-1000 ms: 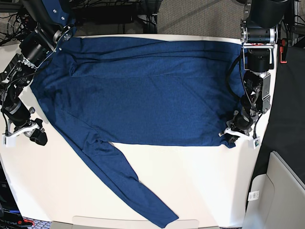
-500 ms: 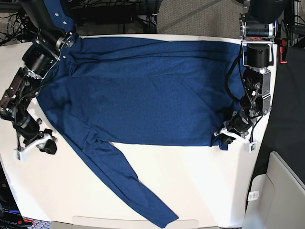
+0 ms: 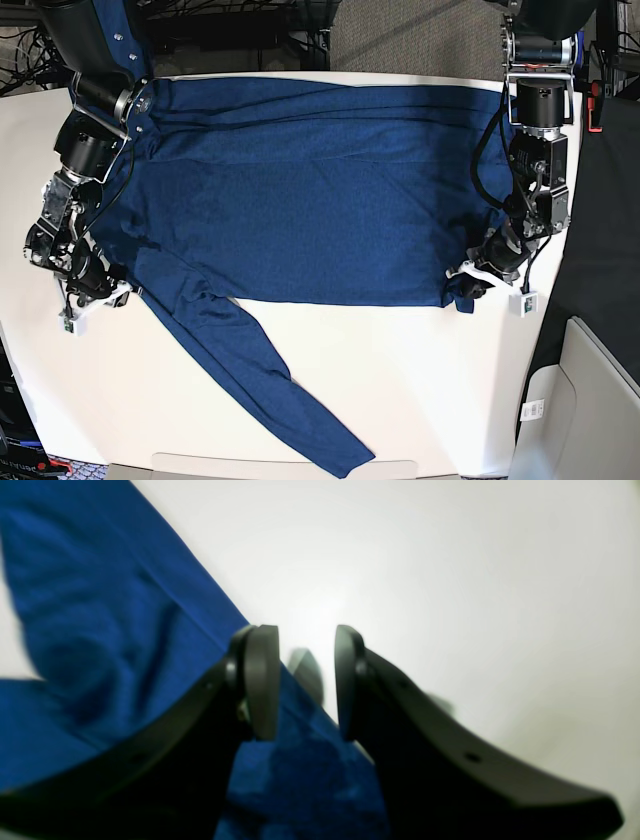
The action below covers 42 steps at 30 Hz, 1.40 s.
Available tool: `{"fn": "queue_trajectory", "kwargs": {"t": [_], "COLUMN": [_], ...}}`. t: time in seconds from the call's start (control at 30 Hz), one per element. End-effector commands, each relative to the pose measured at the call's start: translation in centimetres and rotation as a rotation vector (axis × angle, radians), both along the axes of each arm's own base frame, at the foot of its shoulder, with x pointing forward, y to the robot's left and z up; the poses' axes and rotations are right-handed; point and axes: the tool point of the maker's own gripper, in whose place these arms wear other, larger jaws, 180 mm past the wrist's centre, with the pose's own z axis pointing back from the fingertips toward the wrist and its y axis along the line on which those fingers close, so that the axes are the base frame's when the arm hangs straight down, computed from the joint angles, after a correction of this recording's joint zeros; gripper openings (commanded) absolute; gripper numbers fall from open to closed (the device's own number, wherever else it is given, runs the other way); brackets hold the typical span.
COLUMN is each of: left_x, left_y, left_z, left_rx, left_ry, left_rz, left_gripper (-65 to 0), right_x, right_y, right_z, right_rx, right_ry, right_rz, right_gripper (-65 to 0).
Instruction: Fold the T-shirt properly
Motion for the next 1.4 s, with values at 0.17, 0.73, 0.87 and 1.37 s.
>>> {"fn": "queue_trajectory", "kwargs": {"t": [0.17,0.73,0.87,1.37], "left_x": [1.4,1.4,1.3,1.3], "left_y": [1.8,1.8,1.9,1.8], "left_z": [2.7,2.7,2.6,2.6], "left_rx": [0.0,0.0,-0.001,0.0], "left_ry": [-0.081,-0.081,-0.078,-0.079], "left_rz": [0.043,0.043,0.044,0.043], "left_gripper": [-64.9,-64.9,-64.9,-64.9], "right_x": [1.0,-1.3,-2.1,-2.5], "right_y": [0.0,2.6,2.6,4.8], "right_z": [0.2,-3.2,-3.7,-0.7], "right_rx": [0.005,-0.037,-0.036,-0.001], "right_ry": [-0.019,0.183,0.237,0.145], "right_rz": [0.003,0.129,0.136,0.294], "right_gripper": [-45.5,-45.6,-46.0,-63.9]}}
